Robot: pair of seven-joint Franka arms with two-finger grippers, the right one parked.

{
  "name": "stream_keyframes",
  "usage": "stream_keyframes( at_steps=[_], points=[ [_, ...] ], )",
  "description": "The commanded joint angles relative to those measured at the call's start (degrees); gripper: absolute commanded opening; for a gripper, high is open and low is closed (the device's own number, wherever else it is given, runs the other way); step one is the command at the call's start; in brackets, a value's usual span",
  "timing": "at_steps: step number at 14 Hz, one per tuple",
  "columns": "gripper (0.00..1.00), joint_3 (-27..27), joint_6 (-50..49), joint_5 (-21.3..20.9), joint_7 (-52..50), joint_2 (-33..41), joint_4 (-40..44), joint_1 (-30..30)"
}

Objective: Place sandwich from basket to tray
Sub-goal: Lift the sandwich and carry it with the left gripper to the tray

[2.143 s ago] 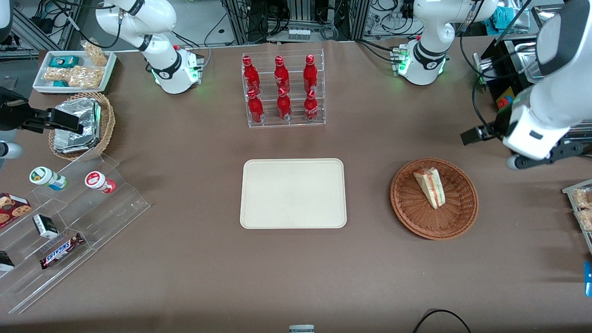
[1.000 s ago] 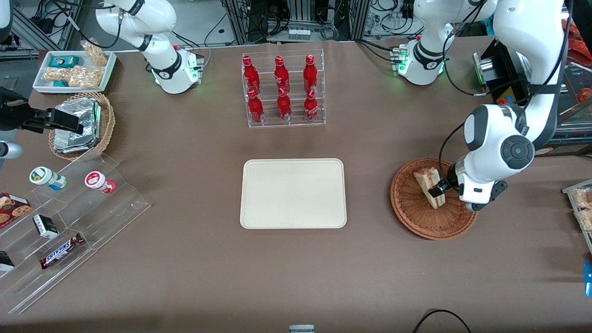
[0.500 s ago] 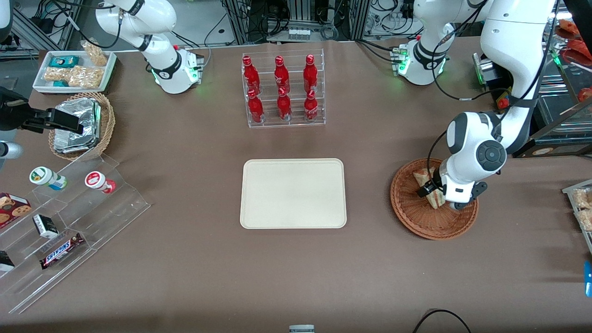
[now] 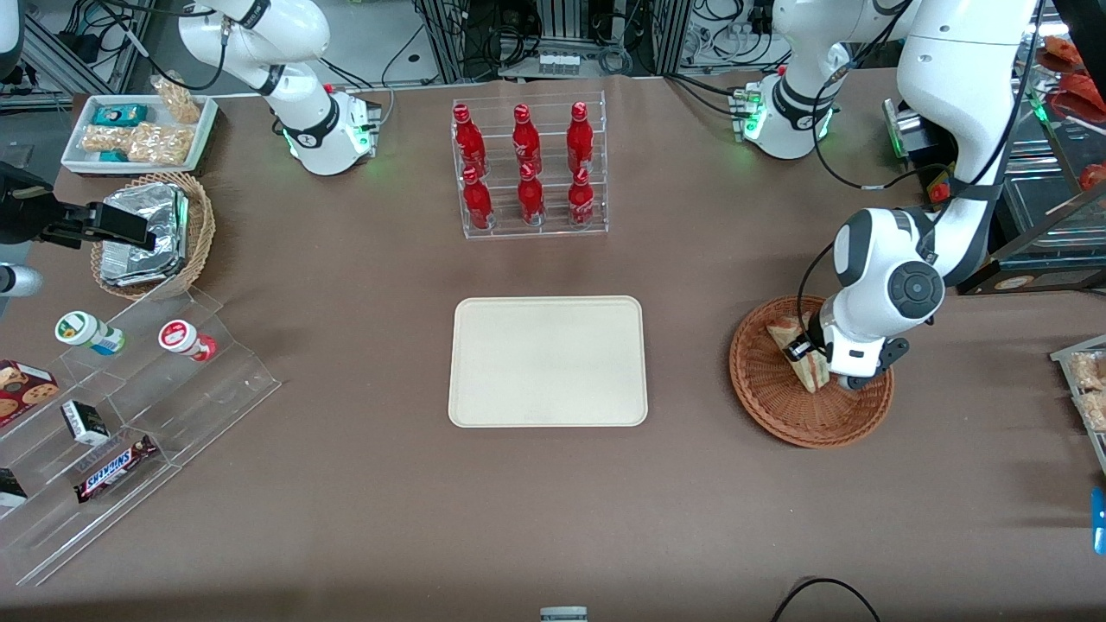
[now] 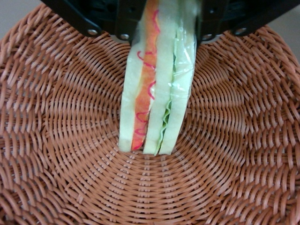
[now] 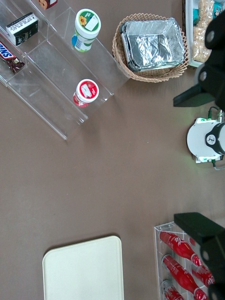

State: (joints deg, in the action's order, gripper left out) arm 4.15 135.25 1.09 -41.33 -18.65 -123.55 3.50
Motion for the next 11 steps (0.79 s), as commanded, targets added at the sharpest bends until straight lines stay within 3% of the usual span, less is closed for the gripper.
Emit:
stream_keyframes(
  at_steps=[1, 4, 8, 11],
  points=[
    [0.11, -0.2, -2.4, -0.6, 2.6, 3.9, 0.1, 0.5],
    [0.11, 0.6, -7.4, -0.5, 3.3, 6.3, 3.7, 3.7],
    [0.11, 0.6, -10.0, -0.5, -2.1, 5.2, 9.6, 17.6],
    [0.11, 0.6, -10.1, -0.4, -2.4, -1.1, 15.5, 27.1]
  ],
)
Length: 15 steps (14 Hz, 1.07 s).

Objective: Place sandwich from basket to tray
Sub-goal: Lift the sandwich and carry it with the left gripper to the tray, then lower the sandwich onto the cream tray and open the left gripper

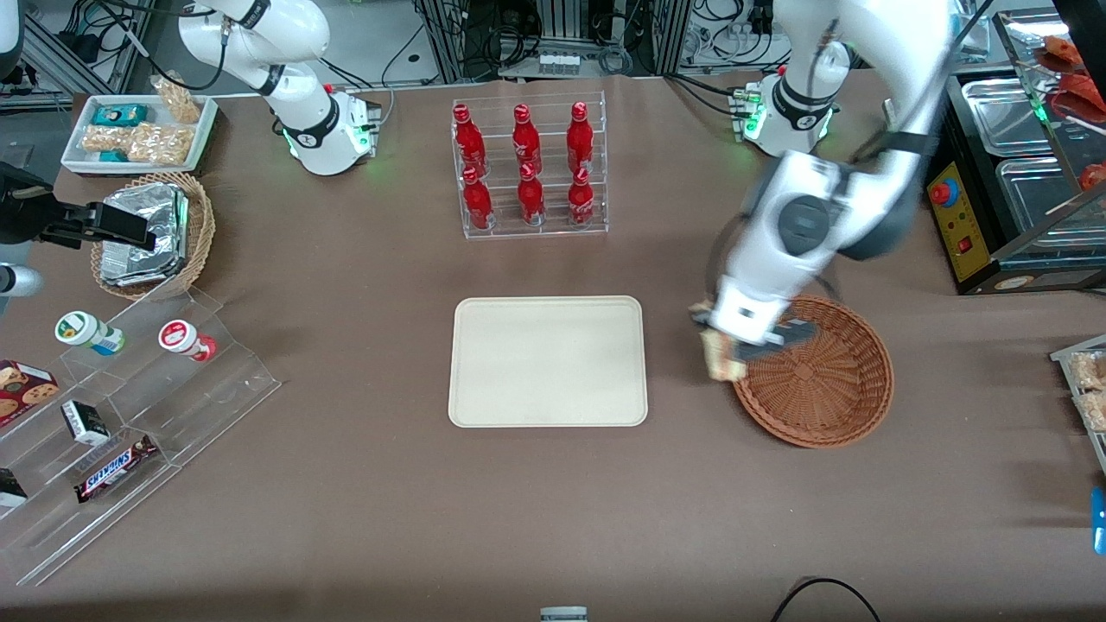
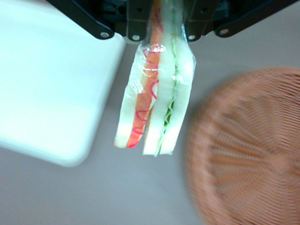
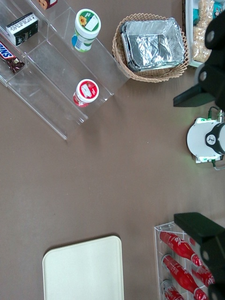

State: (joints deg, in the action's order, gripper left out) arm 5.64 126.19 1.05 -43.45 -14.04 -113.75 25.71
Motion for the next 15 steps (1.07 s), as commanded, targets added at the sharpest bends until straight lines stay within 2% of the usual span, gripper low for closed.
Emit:
stream_keyframes(
  at_steps=[1, 5, 9, 10, 11, 12, 13, 15],
  points=[
    [0.12, -1.0, -1.0, -0.4, -1.3, -9.5, 9.4, 7.7],
    [0.13, -1.3, -1.3, -1.2, -9.5, -24.5, 25.9, 16.1],
    [0.17, -1.2, -1.1, -5.0, -12.8, -27.8, 27.8, 18.1],
    [0.33, -1.2, -0.9, -5.0, -12.7, -28.3, 28.0, 18.1],
    [0.58, -1.2, -0.9, -5.0, -12.7, -28.6, 28.8, 18.1],
    [0.93, -1.2, -0.9, -5.0, -12.8, -28.8, 29.4, 18.0],
    [1.00, -1.2, -0.9, -4.6, -12.9, -28.4, 30.1, 17.9],
    [1.00, -1.3, -1.6, -4.9, -12.8, -27.4, 31.3, 17.3]
  ],
)
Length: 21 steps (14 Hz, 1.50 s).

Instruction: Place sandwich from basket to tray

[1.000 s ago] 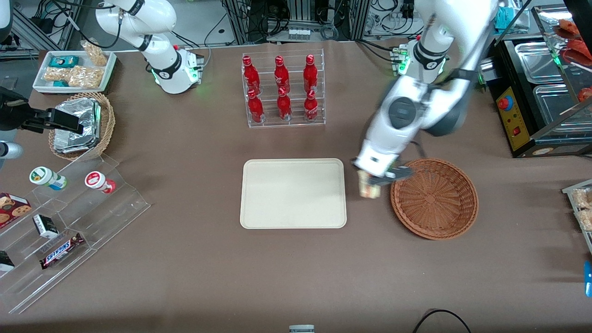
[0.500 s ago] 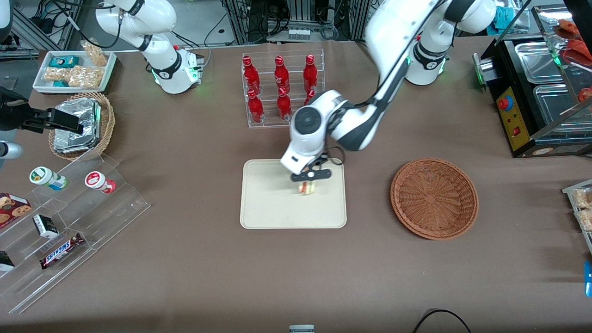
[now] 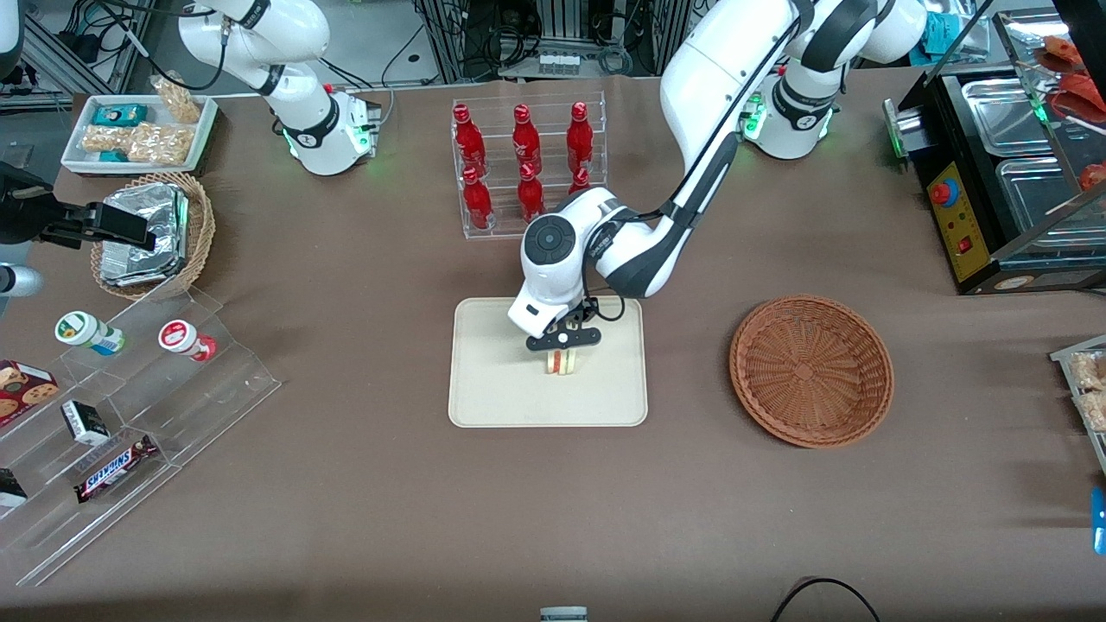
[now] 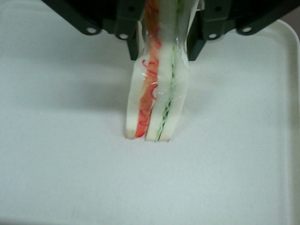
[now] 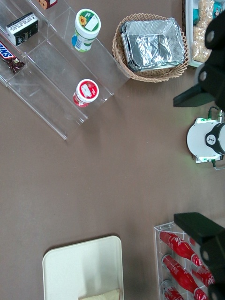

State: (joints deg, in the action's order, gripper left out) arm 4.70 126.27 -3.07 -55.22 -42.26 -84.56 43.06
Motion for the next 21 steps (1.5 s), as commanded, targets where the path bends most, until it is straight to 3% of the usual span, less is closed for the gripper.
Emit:
stream_keyframes(
  at_steps=[1, 4, 10, 17, 21],
  points=[
    [1.00, -0.7, -2.9, -0.7, -0.6, 2.2, 2.0, -0.3],
    [1.00, -0.5, -13.3, 0.1, 5.1, 8.9, 1.2, -6.2],
    [1.00, -0.5, -34.2, 8.1, 26.8, 24.4, -2.9, -23.2],
    [1.00, -0.7, -48.0, 4.2, 46.9, 32.8, -3.0, -44.9],
    [1.00, -0.7, -49.7, 3.9, 48.5, 33.6, -0.6, -47.7]
  ],
)
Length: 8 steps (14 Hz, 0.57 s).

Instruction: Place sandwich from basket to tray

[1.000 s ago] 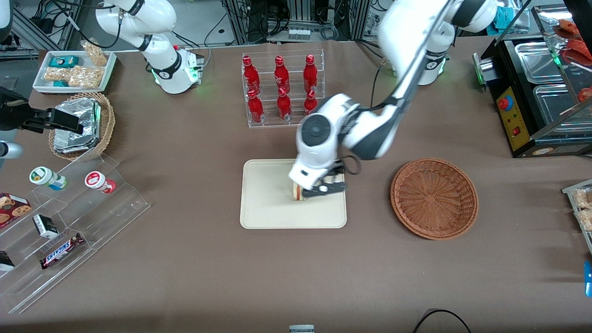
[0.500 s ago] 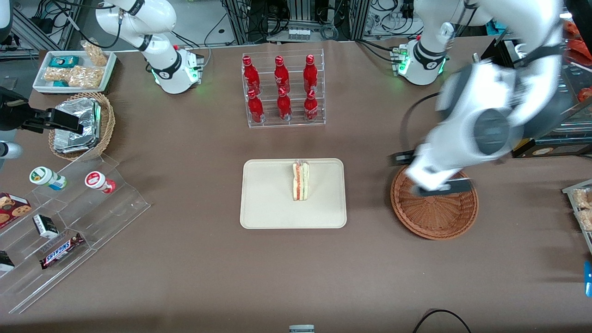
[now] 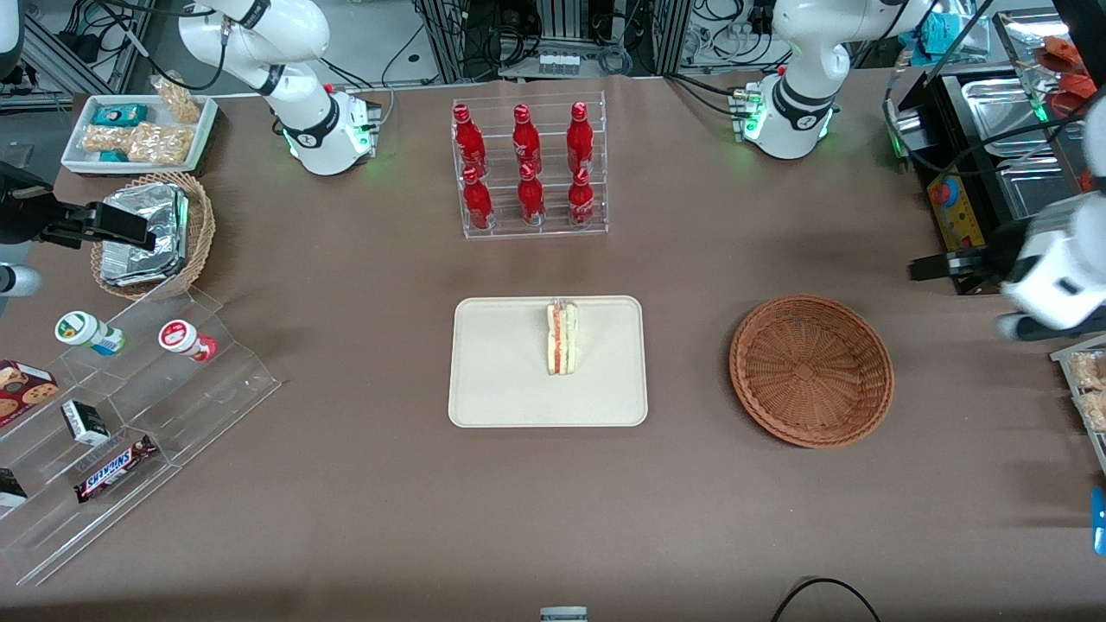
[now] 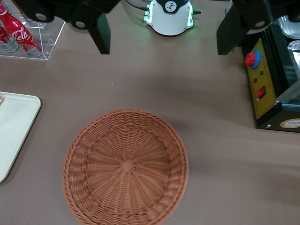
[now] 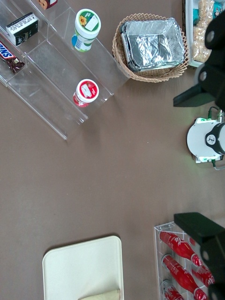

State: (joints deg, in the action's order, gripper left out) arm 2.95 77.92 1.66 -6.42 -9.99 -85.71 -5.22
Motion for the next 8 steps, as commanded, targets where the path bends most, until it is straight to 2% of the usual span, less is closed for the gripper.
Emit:
stream_keyframes(
  at_steps=[1, 6, 8],
  points=[
    [1.00, 1.2, -2.6, -0.6, -0.4, 1.5, 2.2, 0.6],
    [1.00, 2.1, -8.6, -0.6, -1.4, 1.5, 8.9, 3.8],
    [1.00, 2.1, -9.2, -0.4, -5.3, 1.7, 10.6, 5.3]
  ],
)
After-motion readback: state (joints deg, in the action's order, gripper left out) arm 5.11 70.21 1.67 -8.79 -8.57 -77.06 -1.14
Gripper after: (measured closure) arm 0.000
